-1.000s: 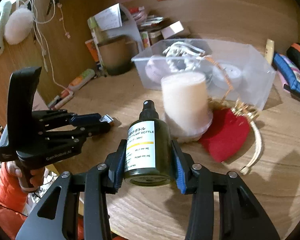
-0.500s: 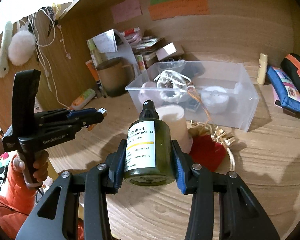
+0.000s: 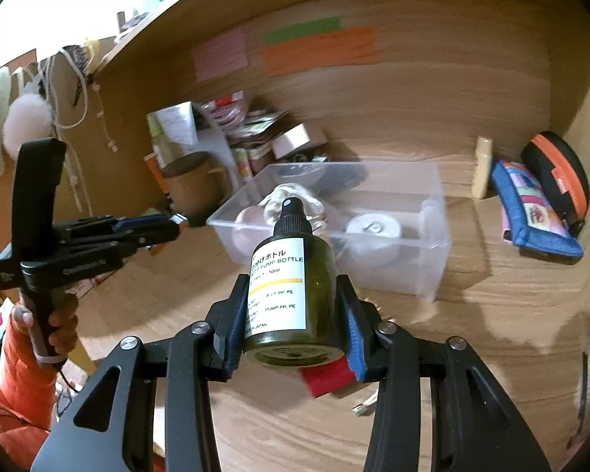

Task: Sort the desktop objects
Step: 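Carry the blue card box and green bottle over the clear box with both grippers, then lower the card box and bottle into the clear box, opening both grippers, then withdraw both grippers toward the white candle jar and red pouch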

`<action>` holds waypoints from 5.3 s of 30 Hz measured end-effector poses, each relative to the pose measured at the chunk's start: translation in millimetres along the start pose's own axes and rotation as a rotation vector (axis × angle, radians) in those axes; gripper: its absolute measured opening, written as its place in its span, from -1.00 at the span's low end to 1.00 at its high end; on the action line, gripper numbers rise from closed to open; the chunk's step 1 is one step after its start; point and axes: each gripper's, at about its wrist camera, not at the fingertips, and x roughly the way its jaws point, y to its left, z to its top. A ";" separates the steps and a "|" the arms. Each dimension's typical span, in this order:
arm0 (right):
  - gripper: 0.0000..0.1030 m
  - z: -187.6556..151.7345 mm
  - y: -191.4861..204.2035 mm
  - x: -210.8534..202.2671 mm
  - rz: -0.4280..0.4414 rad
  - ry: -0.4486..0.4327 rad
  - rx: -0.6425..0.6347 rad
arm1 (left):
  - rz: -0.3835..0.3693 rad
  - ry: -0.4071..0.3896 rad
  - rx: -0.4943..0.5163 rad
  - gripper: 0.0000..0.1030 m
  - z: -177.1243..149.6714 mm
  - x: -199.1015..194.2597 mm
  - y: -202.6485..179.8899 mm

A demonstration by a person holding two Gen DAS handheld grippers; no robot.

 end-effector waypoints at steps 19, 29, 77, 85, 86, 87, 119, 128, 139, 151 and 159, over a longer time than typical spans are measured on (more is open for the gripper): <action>-0.26 56.6 -36.3 12.4 -0.032 -0.047 -0.023 | -0.057 -0.048 0.009 -0.49 57.4 16.7 -4.3; -0.26 84.0 -40.2 33.2 -0.017 -0.046 -0.038 | -0.057 -0.029 0.014 -0.49 81.3 40.8 2.2; -0.26 80.9 -42.2 188.4 -0.080 0.265 -0.093 | -0.055 0.181 0.019 -0.49 76.1 160.7 20.3; -0.26 78.7 -38.2 184.4 -0.106 0.271 -0.135 | -0.010 0.169 0.066 -0.22 74.9 161.8 11.0; -0.26 78.5 -37.3 183.0 -0.112 0.270 -0.142 | 0.001 0.163 0.077 -0.16 74.3 160.9 9.5; -0.26 78.4 -36.8 182.3 -0.120 0.268 -0.147 | 0.012 0.157 0.086 -0.03 73.4 158.4 10.4; 0.39 100.5 -32.3 143.6 -0.185 0.146 -0.186 | 0.018 0.086 0.080 0.50 81.9 129.2 20.0; 0.58 97.0 -27.0 106.0 -0.213 0.097 -0.193 | 0.036 0.056 0.063 0.82 84.7 103.3 17.4; 0.63 82.4 -15.4 55.5 -0.214 0.026 -0.167 | 0.055 0.051 0.022 0.91 76.7 63.1 13.3; 0.71 44.8 -14.6 12.5 -0.216 -0.017 -0.159 | 0.074 0.055 0.037 0.91 42.2 38.3 -17.1; 0.71 14.8 -29.7 4.1 -0.202 0.008 -0.112 | 0.030 0.087 0.042 0.91 12.9 39.7 -43.2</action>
